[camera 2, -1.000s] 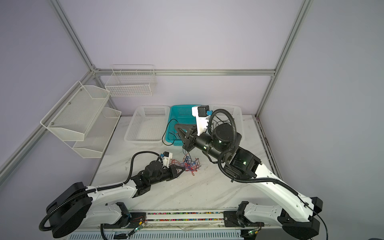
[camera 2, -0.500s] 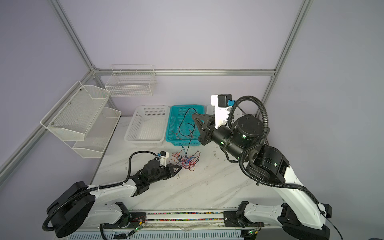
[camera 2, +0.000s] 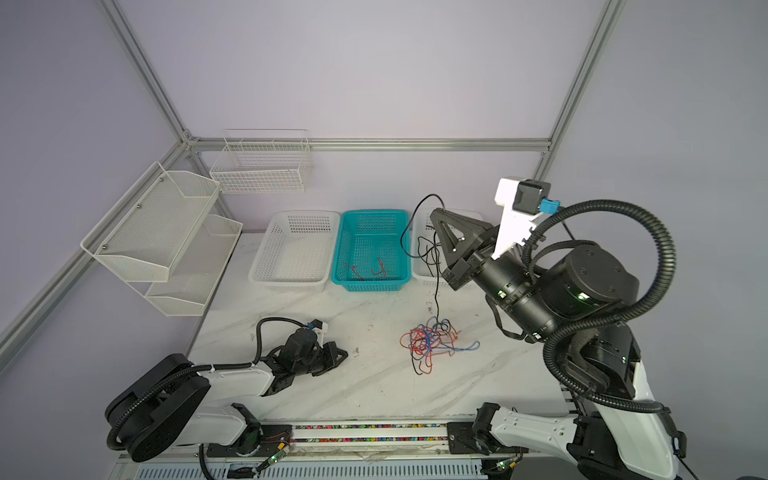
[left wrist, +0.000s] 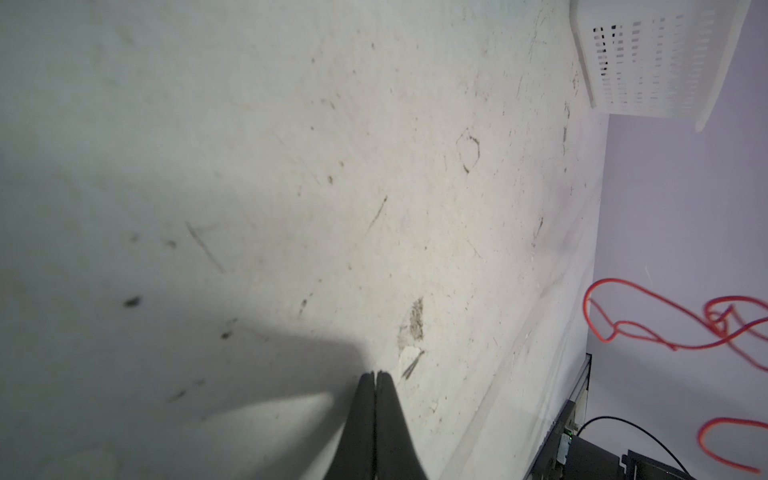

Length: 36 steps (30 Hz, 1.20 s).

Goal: Untangle the cables

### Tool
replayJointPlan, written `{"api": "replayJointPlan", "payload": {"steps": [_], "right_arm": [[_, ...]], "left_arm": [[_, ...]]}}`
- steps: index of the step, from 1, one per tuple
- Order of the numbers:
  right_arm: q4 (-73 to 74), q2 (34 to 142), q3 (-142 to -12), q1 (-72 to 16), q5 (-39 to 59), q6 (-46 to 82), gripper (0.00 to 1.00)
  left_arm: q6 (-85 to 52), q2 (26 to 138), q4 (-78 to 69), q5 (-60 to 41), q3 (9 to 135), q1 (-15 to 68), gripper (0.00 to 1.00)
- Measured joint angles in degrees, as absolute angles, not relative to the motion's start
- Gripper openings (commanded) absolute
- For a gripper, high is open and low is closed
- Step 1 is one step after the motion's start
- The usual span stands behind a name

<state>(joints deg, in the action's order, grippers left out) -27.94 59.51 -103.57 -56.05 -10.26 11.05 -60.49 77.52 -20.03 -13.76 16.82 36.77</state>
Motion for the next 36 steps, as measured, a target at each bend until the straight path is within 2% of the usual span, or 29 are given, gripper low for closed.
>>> {"api": "replayJointPlan", "payload": {"steps": [3, 6, 11, 13, 19, 29, 36], "right_arm": [[-27.64, 59.90, -98.78, -56.05, -8.51, 11.62, 0.00], [-27.44, 61.14, -94.83, -56.05, -7.03, 12.25, 0.00], [-24.99, 61.43, -90.15, -56.05, -5.02, 13.67, 0.00], [-23.07, 61.36, -88.73, -56.05, -4.08, 14.28, 0.00], [-17.08, 62.72, -84.05, -56.05, -1.45, 15.84, 0.00], [-12.91, 65.19, -81.28, -56.05, 3.64, 17.87, 0.00], [-10.87, 65.14, -79.88, -56.05, 6.83, 18.90, 0.00]], "left_arm": [[-60.34, 75.70, -21.50, -16.10, 16.84, 36.86, 0.37], [-60.53, 72.97, -22.76, -17.76, 16.86, 37.69, 0.57], [-60.86, 68.82, -24.82, -19.99, 16.95, 40.88, 0.80], [-60.90, 68.36, -25.98, -20.82, 17.04, 42.02, 0.85], [-60.77, 69.89, -27.81, -22.46, 17.04, 44.31, 0.88], [-57.87, 72.73, -20.08, -19.66, 18.35, 44.66, 0.75], [-55.07, 72.07, -12.69, -15.53, 21.82, 44.66, 0.74]]}}
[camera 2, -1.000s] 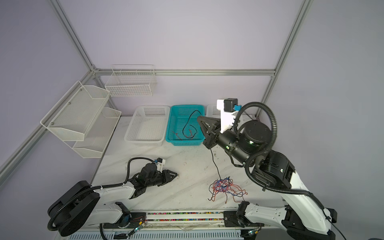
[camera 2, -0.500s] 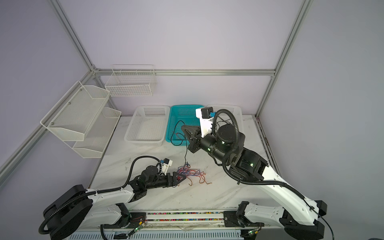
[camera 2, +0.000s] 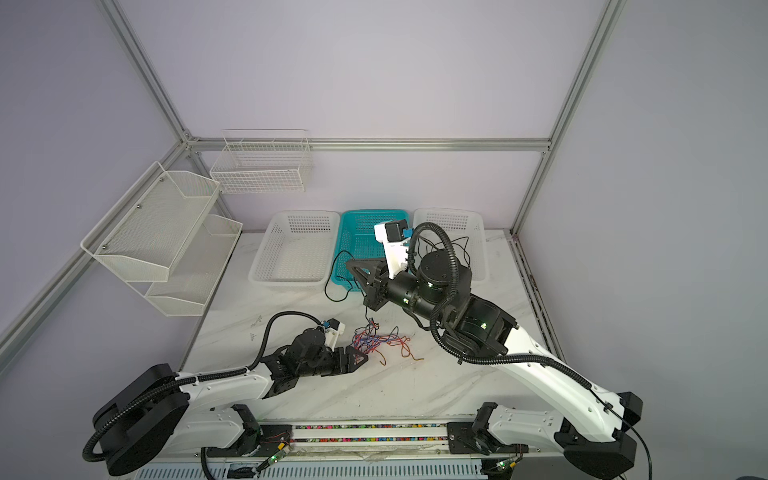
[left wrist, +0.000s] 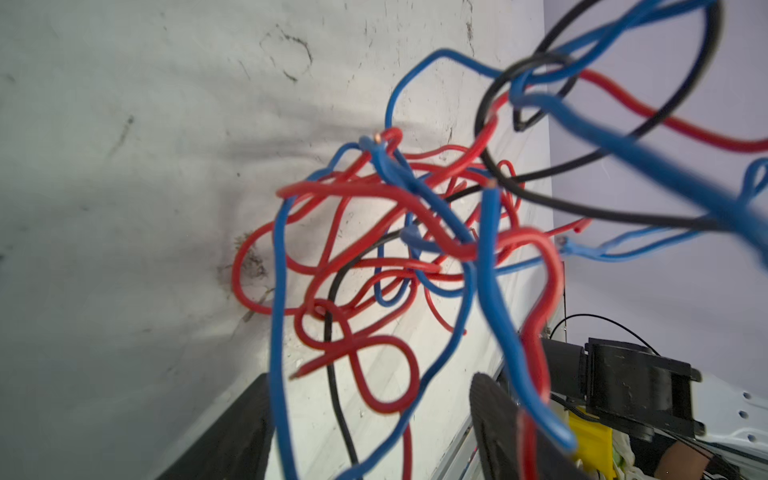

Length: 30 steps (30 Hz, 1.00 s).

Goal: Untangle the cables

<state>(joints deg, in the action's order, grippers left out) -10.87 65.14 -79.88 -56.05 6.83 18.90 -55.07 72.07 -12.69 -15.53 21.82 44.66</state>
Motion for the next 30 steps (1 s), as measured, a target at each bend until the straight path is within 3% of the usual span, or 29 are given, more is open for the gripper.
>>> {"api": "replayJointPlan", "payload": {"steps": [3, 16, 30], "right_arm": [[-10.63, 65.14, -79.11, -56.05, 7.49, 19.07, 0.00], [-9.74, 65.01, -78.13, -56.05, 10.59, 19.92, 0.00], [-10.41, 62.41, -77.25, -56.05, 11.27, 20.10, 0.00]], "left_arm": [[-54.85, 70.17, -12.43, -13.76, 21.89, 44.66, 0.73], [-53.82, 68.90, -10.17, -8.73, 23.14, 44.66, 0.49], [-50.48, 66.70, -2.24, -3.81, 24.88, 44.66, 0.09]]}}
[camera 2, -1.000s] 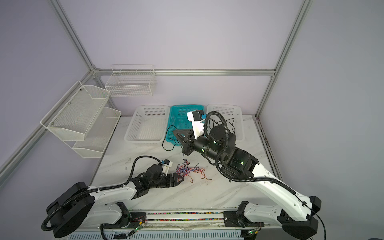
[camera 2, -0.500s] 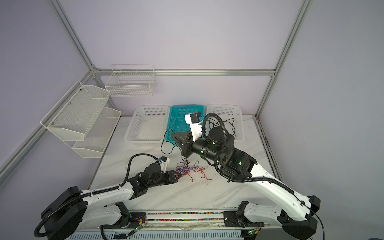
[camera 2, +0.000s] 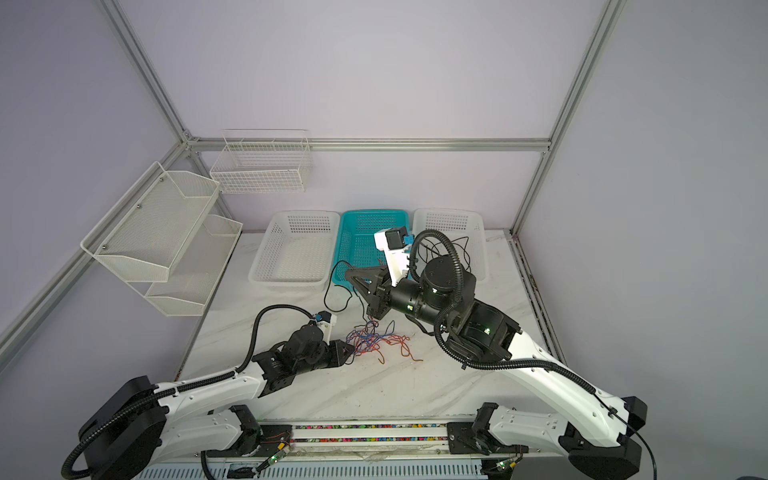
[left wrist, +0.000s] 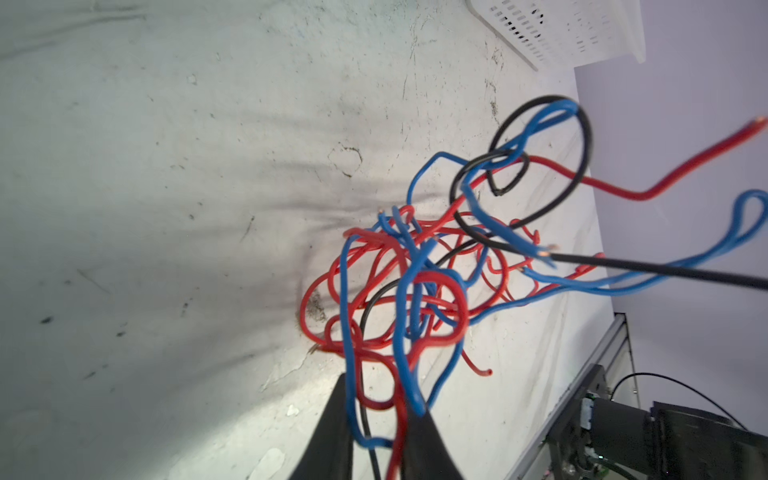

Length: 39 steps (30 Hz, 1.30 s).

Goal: Untangle the cables

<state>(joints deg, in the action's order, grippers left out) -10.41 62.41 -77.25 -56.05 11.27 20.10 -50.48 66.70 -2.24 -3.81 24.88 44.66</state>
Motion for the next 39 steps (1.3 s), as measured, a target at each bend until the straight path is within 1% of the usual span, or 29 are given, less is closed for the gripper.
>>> {"api": "replayJointPlan", "payload": {"steps": [2, 3, 9, 16, 23, 28, 34, 39], "right_arm": [[-11.94, 61.65, -77.73, -56.05, 10.41, 20.03, 0.00], [-12.91, 61.43, -78.32, -56.05, 9.80, 19.97, 0.00], [-20.01, 60.16, -84.40, -56.14, 2.85, 18.44, 0.00], [-27.70, 57.91, -91.37, -56.25, -8.27, 15.97, 0.00], [-33.61, 56.45, -99.22, -56.27, -20.62, 14.04, 0.00], [-38.17, 56.97, -104.51, -56.31, -26.20, 12.91, 0.00], [-41.80, 57.45, -109.82, -56.38, -28.69, 11.68, 0.00], [-43.20, 57.67, -107.85, -56.42, -27.79, 11.94, 0.00]], "left_arm": [[-50.04, 66.13, -0.80, -2.90, 24.88, 44.64, 0.02], [-49.89, 65.82, -0.21, -2.42, 24.88, 44.64, 0.00], [-48.86, 63.79, 3.84, -0.62, 24.91, 44.21, 0.00], [-48.42, 60.77, 7.09, 1.43, 24.91, 43.03, 0.00], [-48.40, 60.64, 11.46, 3.29, 24.91, 41.85, 0.00], [-48.40, 60.64, 11.11, 3.20, 24.91, 41.36, 0.00], [-48.36, 61.49, 9.10, 2.59, 24.91, 40.75, 0.00], [-48.36, 62.61, 8.49, 1.48, 24.91, 40.03, 0.00]]}}
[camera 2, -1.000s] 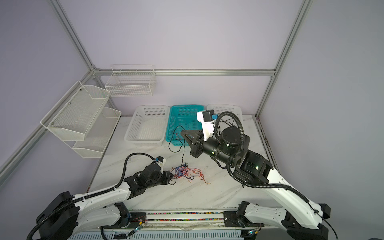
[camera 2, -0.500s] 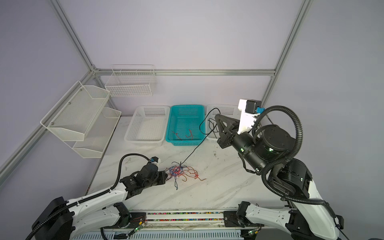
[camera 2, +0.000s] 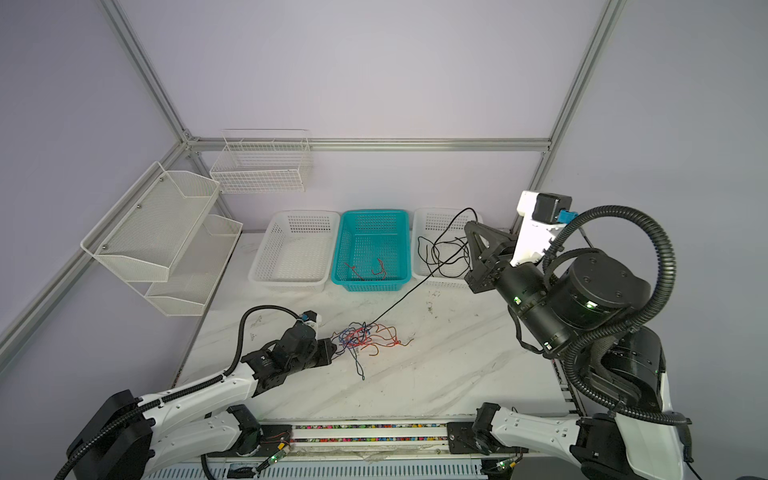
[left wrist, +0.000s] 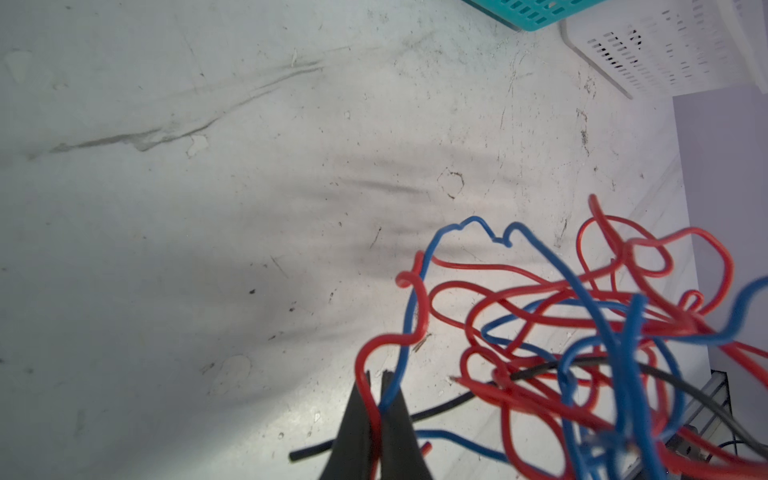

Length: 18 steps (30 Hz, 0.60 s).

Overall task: Untangle the cables
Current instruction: 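Lower the right gripper to the wire pile beside the left gripper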

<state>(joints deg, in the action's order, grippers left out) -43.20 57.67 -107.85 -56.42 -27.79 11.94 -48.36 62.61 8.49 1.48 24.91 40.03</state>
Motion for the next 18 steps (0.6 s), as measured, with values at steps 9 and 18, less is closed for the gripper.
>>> {"api": "replayJointPlan", "payload": {"steps": [9, 18], "right_arm": [[-40.77, 58.96, -84.55, -56.42, -18.17, 16.58, 0.00], [-38.20, 64.23, -64.10, -55.55, -9.19, 22.44, 0.18]], "left_arm": [[-48.38, 62.30, 11.60, 0.16, 24.91, 39.38, 0.00], [-48.36, 61.52, 11.94, -0.69, 24.91, 39.38, 0.00]]}}
